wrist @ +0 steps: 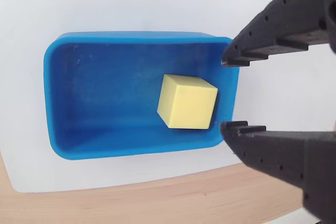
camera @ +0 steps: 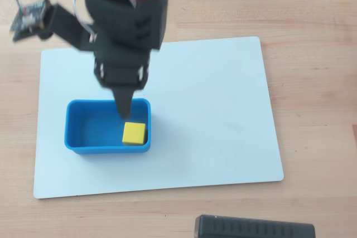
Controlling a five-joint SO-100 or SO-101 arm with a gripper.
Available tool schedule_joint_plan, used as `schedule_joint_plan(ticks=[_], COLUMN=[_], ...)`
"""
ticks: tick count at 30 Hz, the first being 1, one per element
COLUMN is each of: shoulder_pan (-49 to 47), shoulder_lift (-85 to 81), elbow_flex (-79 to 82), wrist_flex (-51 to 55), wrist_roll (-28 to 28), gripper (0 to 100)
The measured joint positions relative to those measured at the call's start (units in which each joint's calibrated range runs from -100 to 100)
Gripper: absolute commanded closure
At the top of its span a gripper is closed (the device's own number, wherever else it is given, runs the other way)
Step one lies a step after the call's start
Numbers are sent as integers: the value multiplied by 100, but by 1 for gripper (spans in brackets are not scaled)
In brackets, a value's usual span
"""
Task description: Pick up yellow cube and drop it in the blue rectangular bin
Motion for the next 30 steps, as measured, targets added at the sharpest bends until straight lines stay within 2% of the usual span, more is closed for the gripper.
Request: schedule_joint_plan(ticks=[8, 21, 30], shoulder_pan=[-85, -232, -409], shoulder_lift=[-1986, -5330, -7464], elbow_flex=[1587, 5205, 6915], wrist_flex=[-45, -1280, -1673], wrist_roll=[-54, -54, -54], gripper=[100, 100, 100])
